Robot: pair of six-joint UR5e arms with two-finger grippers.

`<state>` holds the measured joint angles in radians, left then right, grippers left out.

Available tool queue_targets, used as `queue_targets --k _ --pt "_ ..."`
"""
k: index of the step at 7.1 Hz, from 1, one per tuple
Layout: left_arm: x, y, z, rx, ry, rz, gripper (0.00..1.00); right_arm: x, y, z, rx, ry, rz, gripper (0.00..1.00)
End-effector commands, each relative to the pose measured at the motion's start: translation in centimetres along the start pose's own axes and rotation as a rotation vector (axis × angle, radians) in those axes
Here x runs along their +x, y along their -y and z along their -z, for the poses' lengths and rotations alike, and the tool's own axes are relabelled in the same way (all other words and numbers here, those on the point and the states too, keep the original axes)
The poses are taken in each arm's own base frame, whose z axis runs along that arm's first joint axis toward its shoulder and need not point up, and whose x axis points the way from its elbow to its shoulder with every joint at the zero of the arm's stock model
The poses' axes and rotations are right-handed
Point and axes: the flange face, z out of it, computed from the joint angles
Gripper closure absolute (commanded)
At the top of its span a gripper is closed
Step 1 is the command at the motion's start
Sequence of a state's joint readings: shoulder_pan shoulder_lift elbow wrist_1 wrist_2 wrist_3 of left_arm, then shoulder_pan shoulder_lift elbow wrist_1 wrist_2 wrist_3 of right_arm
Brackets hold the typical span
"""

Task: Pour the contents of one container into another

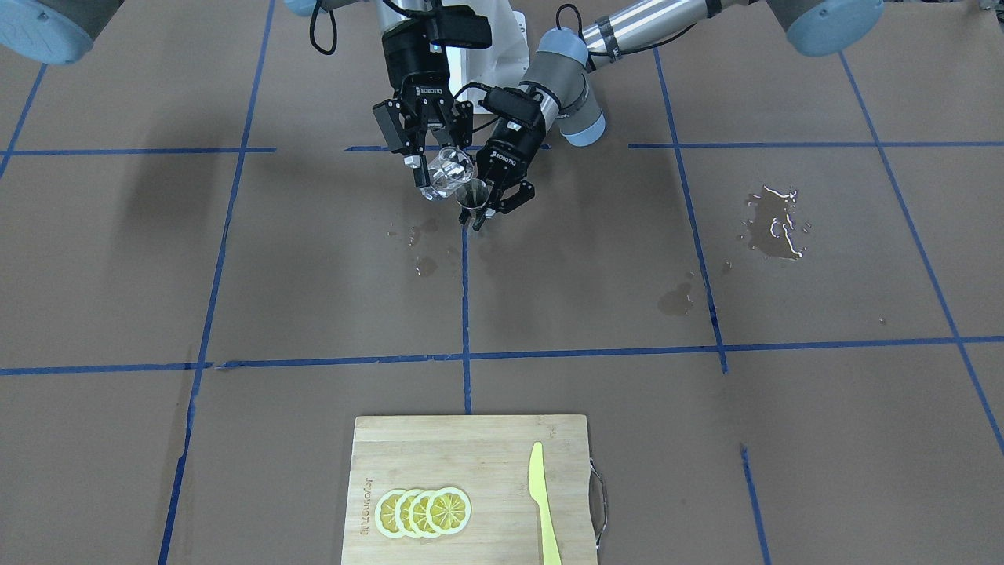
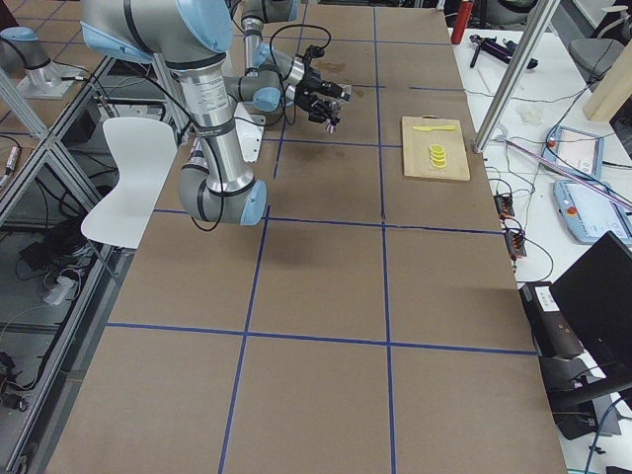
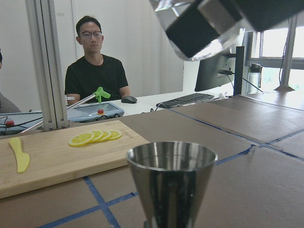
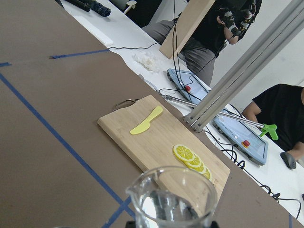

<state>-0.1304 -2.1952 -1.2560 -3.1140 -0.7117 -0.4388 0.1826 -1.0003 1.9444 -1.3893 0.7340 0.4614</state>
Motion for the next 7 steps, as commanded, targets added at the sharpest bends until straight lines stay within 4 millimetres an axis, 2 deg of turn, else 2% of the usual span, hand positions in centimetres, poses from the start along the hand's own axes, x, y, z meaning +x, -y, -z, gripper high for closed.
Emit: queue_targets --k 1,7 --pt "0.0 0.01 0.0 0.0 0.0 0.0 1.0 -0.06 0.0 -0.06 -0.01 -0.007 0.066 1.0" --pt "0.02 -0.01 -0.01 -0.001 -0.001 -0.001 1.0 -0.26 0.49 0.08 -0.051 -0.022 0.268 1.0"
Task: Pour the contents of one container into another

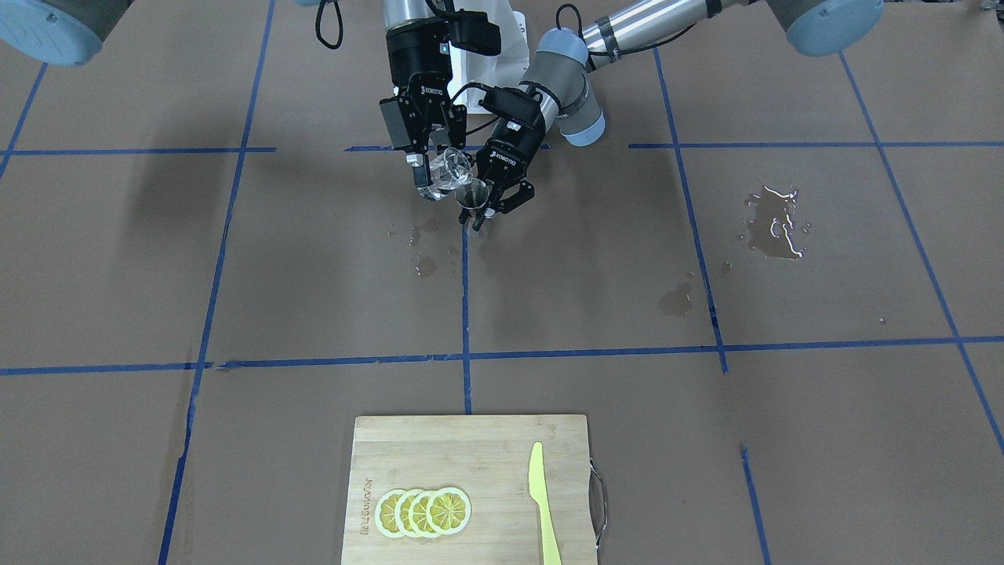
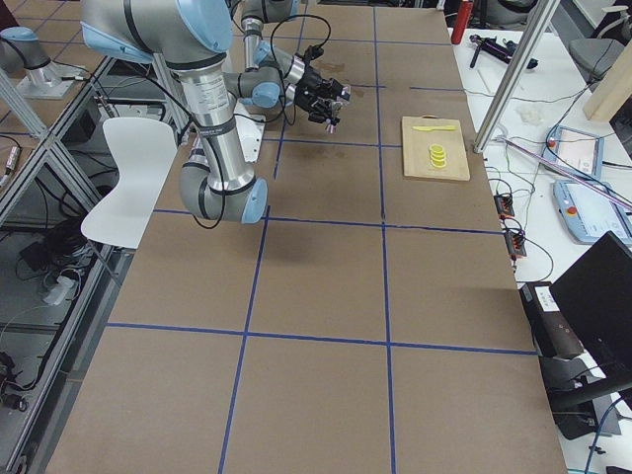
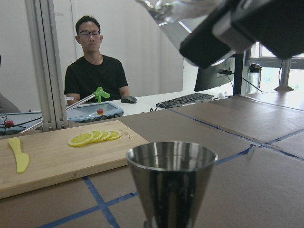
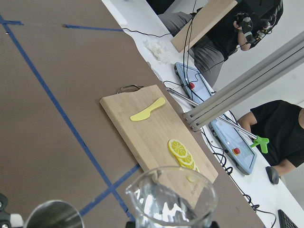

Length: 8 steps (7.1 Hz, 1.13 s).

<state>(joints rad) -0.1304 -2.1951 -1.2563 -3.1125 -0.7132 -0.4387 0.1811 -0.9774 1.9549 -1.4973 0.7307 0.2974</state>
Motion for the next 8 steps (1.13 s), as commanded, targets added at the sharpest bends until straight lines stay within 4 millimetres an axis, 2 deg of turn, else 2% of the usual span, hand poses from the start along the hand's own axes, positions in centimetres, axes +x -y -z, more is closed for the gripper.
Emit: queue_targets --k 1,8 --pt "0.0 0.0 0.0 0.0 0.0 0.0 1.0 -0.1 -0.1 -0.1 -0.018 -0.005 0.065 1.0" --pt "0.0 0.0 0.0 -0.002 -0.001 -0.001 1.0 0.1 1.5 0.2 -0.053 -0.04 0.216 1.0"
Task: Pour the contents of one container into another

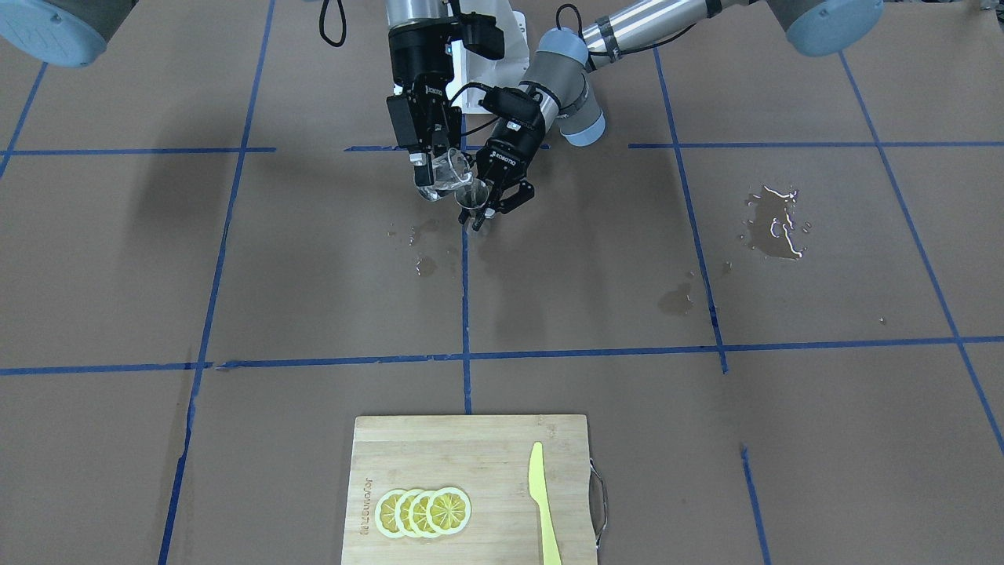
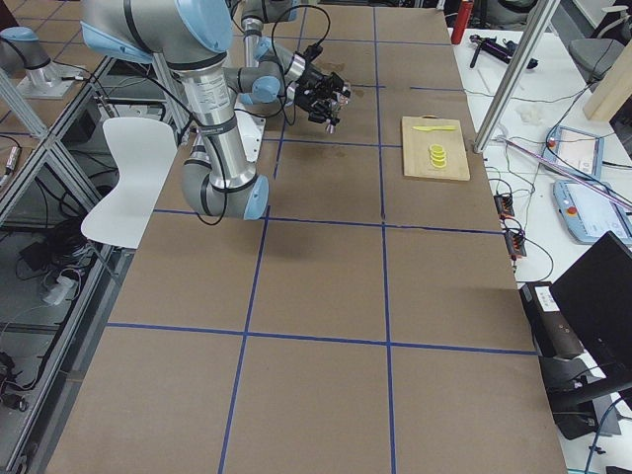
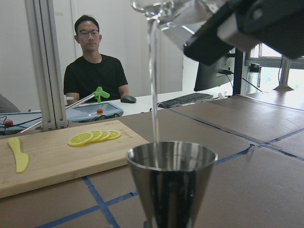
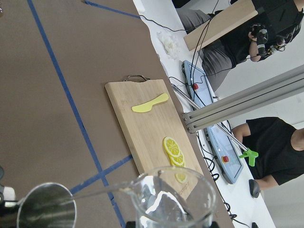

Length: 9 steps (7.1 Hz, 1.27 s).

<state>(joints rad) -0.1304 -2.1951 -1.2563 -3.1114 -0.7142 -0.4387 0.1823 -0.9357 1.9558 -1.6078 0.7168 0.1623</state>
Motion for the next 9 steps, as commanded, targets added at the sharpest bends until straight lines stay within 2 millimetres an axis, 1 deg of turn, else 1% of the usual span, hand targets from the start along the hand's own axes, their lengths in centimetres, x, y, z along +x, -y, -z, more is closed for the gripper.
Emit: queue_targets --k 1,8,9 --pt "0.0 0.0 0.0 0.0 0.001 0.0 1.0 0.15 0.22 0.04 -0.013 -0.015 0.061 1.0" --pt "-0.02 0.01 0.0 0.001 0.002 0.0 1.0 0.22 0.43 0.11 -0.023 -0.017 0.164 1.0" --pt "-0.03 0.01 0.0 0.001 0.004 0.0 1.0 0.38 0.8 0.29 -0.018 -0.017 0.188 1.0"
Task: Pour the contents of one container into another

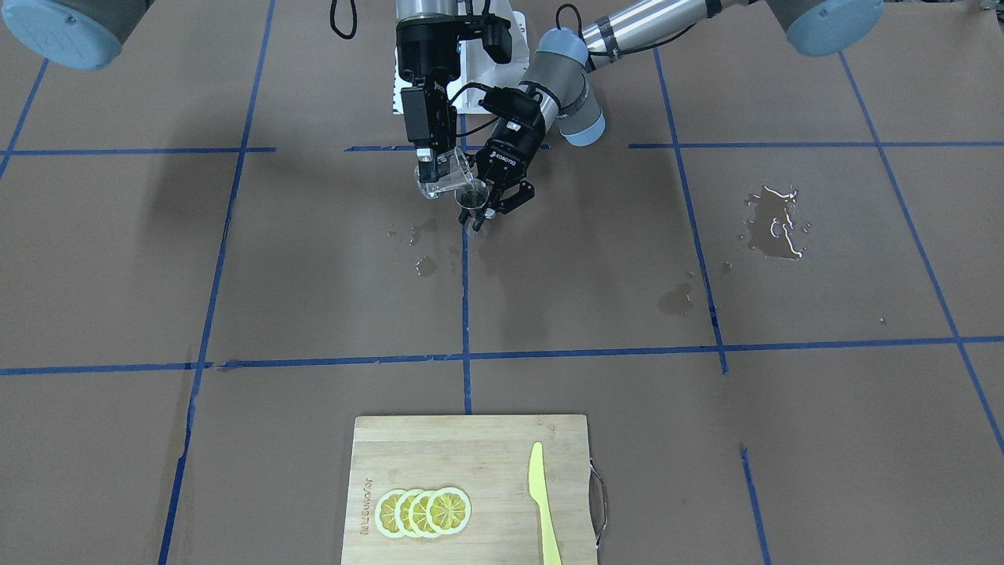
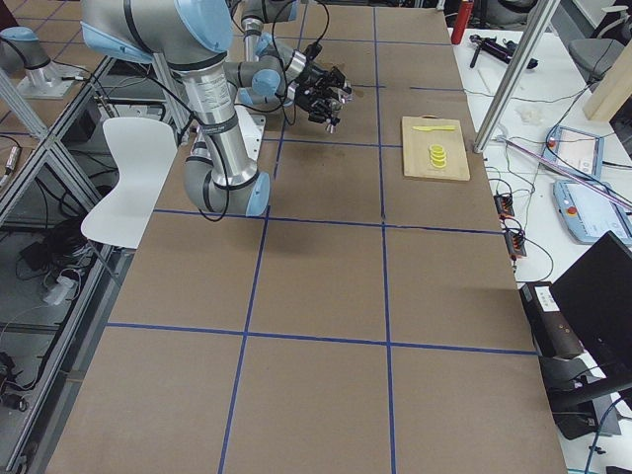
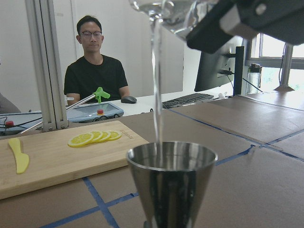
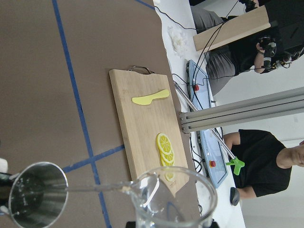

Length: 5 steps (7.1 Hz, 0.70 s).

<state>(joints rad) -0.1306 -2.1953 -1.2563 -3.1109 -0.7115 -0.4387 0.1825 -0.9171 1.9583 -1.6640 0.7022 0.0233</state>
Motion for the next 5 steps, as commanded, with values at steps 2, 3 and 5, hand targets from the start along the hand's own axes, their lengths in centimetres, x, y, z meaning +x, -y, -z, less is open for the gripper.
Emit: queue_targets --k 2,3,5 --pt "-0.01 -0.01 0.01 0.0 0.001 0.0 1.0 0.23 0.33 0.19 0.005 -0.001 0.051 1.0" --pt "-0.02 0.0 0.01 0.001 0.002 0.0 1.0 0.31 0.46 0.27 0.007 -0.001 0.063 1.0" --pt "-0.1 0.04 -0.05 0.002 0.004 0.0 1.0 0.47 0.43 0.17 0.005 -0.004 0.101 1.0"
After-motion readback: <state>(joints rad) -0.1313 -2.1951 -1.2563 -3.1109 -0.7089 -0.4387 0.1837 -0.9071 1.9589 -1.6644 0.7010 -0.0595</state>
